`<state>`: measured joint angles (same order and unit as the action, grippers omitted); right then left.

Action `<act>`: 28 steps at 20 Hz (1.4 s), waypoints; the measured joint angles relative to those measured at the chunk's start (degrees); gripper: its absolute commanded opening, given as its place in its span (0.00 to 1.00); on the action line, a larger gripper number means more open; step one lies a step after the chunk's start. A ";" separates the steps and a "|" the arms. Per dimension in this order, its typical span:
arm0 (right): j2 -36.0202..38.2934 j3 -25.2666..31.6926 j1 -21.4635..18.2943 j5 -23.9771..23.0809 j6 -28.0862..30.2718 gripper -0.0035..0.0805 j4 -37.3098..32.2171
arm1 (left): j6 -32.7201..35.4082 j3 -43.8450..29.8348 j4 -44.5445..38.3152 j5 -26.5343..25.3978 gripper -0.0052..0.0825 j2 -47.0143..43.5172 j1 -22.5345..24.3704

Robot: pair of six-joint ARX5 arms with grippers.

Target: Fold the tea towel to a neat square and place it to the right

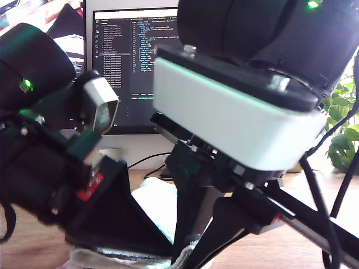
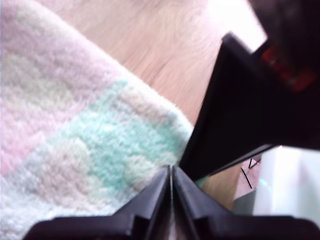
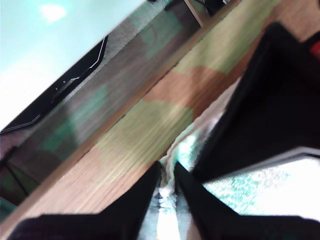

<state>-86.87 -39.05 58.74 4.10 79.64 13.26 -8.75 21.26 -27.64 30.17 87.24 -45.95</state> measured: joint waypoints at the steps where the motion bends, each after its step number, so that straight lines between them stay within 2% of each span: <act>1: 0.00 -0.02 0.66 -0.76 -0.48 0.03 0.00 | 0.00 0.00 0.02 -1.29 0.03 -1.88 0.00; 5: 0.00 -0.22 3.63 -4.33 -7.72 0.03 0.22 | 1.86 0.00 0.26 -8.31 0.03 -4.98 0.33; 8: 0.81 -0.24 5.84 -4.76 -12.24 0.03 2.12 | 4.39 0.00 0.98 -10.91 0.03 -4.92 0.66; 12: 4.70 0.28 8.79 -4.72 -15.34 0.03 5.95 | 5.66 0.00 1.01 -11.13 0.03 -4.92 2.40; 16: 11.82 0.39 9.62 -4.76 -17.84 0.03 8.28 | 5.97 0.00 -0.37 -11.21 0.03 -4.90 3.72; 18: 14.56 0.39 9.94 -4.72 -18.58 0.03 9.64 | 5.97 0.00 -3.65 -11.10 0.03 -3.87 3.67; 23: 16.37 0.39 9.99 -4.70 -20.94 0.03 14.45 | 5.99 0.00 -7.32 -8.22 0.03 2.60 3.69; 28: 19.87 0.39 10.73 -4.50 -24.39 0.03 16.92 | 5.97 0.37 -7.48 -7.80 0.03 2.56 3.69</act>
<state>-67.00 -38.65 69.47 -0.40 55.24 30.17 -2.79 21.63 -35.11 22.37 89.80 -42.26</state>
